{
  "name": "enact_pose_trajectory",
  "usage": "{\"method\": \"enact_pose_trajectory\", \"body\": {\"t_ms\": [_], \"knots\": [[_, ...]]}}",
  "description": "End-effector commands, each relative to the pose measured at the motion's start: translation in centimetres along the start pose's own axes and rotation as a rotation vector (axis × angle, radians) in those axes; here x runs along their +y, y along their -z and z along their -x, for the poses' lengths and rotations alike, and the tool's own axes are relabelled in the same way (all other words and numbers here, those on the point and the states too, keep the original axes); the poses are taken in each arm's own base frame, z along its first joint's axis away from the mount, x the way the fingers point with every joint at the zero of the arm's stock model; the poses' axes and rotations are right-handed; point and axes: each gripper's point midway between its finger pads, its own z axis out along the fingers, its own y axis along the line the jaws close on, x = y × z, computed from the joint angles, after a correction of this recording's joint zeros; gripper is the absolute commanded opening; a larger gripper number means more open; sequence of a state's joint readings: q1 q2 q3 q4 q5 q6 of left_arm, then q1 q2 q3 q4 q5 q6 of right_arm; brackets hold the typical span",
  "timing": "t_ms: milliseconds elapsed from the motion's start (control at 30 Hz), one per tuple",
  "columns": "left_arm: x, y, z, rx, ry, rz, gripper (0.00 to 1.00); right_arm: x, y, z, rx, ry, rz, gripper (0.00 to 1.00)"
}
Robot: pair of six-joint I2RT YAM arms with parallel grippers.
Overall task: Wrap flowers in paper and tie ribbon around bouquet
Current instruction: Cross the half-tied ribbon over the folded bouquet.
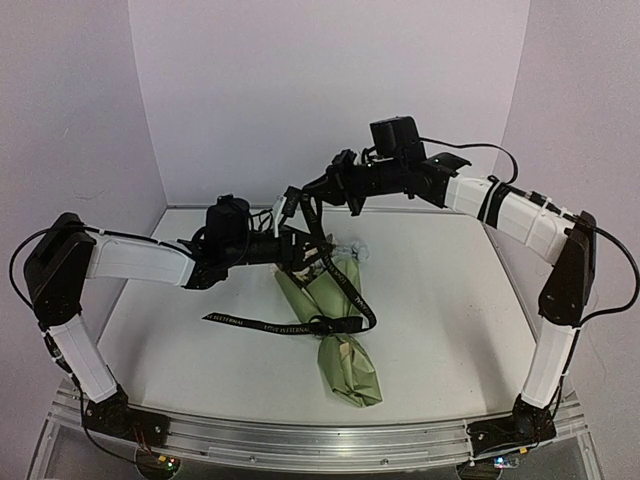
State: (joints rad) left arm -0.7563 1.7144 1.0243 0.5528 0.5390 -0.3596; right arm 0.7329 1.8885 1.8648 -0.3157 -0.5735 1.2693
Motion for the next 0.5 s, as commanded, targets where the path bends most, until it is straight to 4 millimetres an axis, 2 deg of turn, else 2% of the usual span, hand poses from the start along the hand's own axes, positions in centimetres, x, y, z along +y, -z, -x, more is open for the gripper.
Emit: {"method": "enact_pose_trajectory", "body": {"t_ms": [0,233,400,467], "knots": [[-2.3,1.3,4.4,-0.14,-0.042,-0.048,0.62,2.2,0.5,-0.9,0.014,0.03,0.062,0.0],[-1.7,1.9,5.3,-0.17,-0.043,-0.013,0.59,0.5,1.0,-2.2,0.051,0.02,0.033,0.0],[-1.8,1.8,5.7,-0.166,-0.046,-0.026,0.49,-0.6,1.2,-2.8,0.065,0.021,0.013,0.0],[-1.8,1.7,5.8,-0.169,-0.039,-0.026,0.38,-0.8,1.3,-3.0,0.074,0.023,0.011,0.0]]}}
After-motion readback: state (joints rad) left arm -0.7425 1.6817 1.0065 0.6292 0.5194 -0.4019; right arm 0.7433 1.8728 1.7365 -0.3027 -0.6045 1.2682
